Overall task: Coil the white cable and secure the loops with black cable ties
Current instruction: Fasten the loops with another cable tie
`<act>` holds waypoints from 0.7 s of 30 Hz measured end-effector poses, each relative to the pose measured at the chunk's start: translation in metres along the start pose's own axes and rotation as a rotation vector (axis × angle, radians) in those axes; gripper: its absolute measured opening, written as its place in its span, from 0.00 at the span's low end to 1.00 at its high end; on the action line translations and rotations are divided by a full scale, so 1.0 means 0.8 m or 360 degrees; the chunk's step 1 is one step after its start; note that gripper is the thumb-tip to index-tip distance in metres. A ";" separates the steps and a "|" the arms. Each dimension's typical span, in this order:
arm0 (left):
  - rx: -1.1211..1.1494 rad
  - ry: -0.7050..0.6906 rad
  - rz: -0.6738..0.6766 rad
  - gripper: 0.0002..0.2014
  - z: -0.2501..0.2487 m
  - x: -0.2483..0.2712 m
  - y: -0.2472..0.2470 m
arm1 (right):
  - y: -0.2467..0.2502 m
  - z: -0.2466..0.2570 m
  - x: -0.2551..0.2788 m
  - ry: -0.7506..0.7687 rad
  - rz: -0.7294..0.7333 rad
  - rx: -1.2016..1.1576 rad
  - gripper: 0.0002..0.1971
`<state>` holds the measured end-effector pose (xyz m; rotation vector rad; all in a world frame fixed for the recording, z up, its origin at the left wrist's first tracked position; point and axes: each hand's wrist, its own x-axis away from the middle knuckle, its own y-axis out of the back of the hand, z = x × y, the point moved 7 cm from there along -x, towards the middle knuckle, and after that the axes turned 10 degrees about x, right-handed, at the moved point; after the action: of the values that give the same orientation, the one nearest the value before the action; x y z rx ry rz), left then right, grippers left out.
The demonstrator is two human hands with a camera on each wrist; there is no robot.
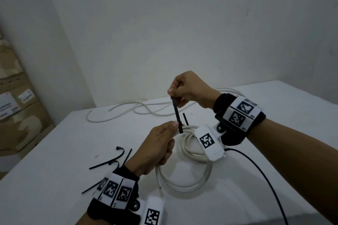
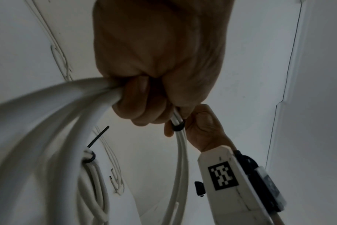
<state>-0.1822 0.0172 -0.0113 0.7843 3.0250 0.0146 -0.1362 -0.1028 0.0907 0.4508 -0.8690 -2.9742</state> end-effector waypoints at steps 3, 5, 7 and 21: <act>-0.0065 -0.0031 0.0003 0.14 -0.016 0.000 0.003 | 0.001 0.004 0.000 0.0009 0.0010 -0.0110 0.07; -0.0042 -0.0061 0.0000 0.13 -0.025 -0.001 0.003 | 0.001 0.006 0.000 0.0012 -0.0003 -0.0134 0.07; -0.0001 -0.0079 -0.0027 0.13 -0.026 0.000 0.003 | -0.001 0.002 0.002 0.0001 -0.0041 -0.0151 0.06; 0.0070 0.0002 -0.0378 0.18 -0.010 0.005 0.015 | -0.006 -0.027 -0.002 -0.0100 -0.0198 -0.0299 0.09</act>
<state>-0.1798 0.0298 -0.0032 0.4223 3.1072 -0.0546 -0.1281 -0.1097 0.0714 0.4211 -0.5766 -3.1601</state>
